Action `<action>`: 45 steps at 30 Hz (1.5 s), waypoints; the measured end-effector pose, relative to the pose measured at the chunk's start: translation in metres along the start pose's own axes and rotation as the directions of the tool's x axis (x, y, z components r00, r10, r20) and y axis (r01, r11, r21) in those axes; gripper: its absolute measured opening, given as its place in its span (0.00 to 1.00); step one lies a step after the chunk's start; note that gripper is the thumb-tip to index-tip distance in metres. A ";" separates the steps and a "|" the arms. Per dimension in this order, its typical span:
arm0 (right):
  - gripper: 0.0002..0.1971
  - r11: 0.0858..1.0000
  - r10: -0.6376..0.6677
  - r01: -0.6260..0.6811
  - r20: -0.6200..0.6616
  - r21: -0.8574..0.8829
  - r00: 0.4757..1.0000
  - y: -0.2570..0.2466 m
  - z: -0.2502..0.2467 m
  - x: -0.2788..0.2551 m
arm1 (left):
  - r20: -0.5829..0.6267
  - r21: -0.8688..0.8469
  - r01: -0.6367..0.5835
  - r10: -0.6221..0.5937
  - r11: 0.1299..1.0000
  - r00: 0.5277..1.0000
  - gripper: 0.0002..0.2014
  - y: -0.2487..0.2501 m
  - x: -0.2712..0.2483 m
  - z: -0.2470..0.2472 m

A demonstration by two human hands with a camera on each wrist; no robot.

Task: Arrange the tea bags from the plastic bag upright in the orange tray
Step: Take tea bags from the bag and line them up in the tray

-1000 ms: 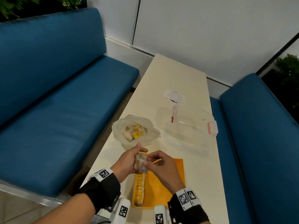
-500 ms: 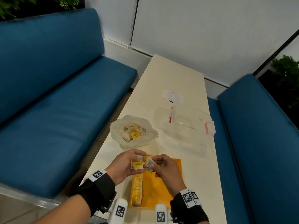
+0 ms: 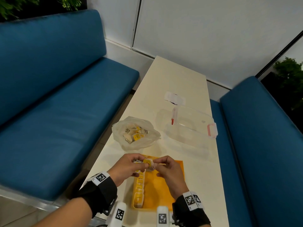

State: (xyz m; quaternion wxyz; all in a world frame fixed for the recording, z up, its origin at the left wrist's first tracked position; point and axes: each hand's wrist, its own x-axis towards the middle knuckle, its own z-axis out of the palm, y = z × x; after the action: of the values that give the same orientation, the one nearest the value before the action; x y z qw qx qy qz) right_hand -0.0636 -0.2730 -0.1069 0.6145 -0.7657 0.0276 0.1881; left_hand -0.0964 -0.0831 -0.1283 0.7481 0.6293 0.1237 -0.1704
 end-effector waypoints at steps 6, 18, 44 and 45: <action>0.07 0.974 -0.170 0.177 0.064 -0.139 0.983 -0.007 -0.005 -0.001 | -0.054 0.096 -0.082 0.088 0.992 0.995 0.11 0.005 -0.001 0.007; 0.03 0.975 -0.187 0.195 0.080 -0.108 0.979 -0.005 -0.003 -0.001 | -0.097 0.320 -0.178 0.219 0.931 0.971 0.09 0.006 -0.006 0.007; 0.03 0.914 0.256 -0.210 0.094 -0.347 0.962 0.038 -0.010 0.042 | -0.289 0.433 0.147 -0.018 0.889 0.957 0.19 -0.052 0.016 -0.010; 0.03 0.909 0.254 -0.207 0.084 -0.362 0.964 0.038 -0.009 0.044 | -0.289 0.435 0.147 -0.017 0.889 0.957 0.20 -0.051 0.016 -0.010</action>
State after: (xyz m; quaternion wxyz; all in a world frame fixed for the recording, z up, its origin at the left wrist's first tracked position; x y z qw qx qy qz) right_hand -0.0306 -0.2822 -0.1551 0.4422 -0.8402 0.0441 0.3107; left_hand -0.1029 -0.0823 -0.1827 0.5486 0.7974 0.2111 -0.1364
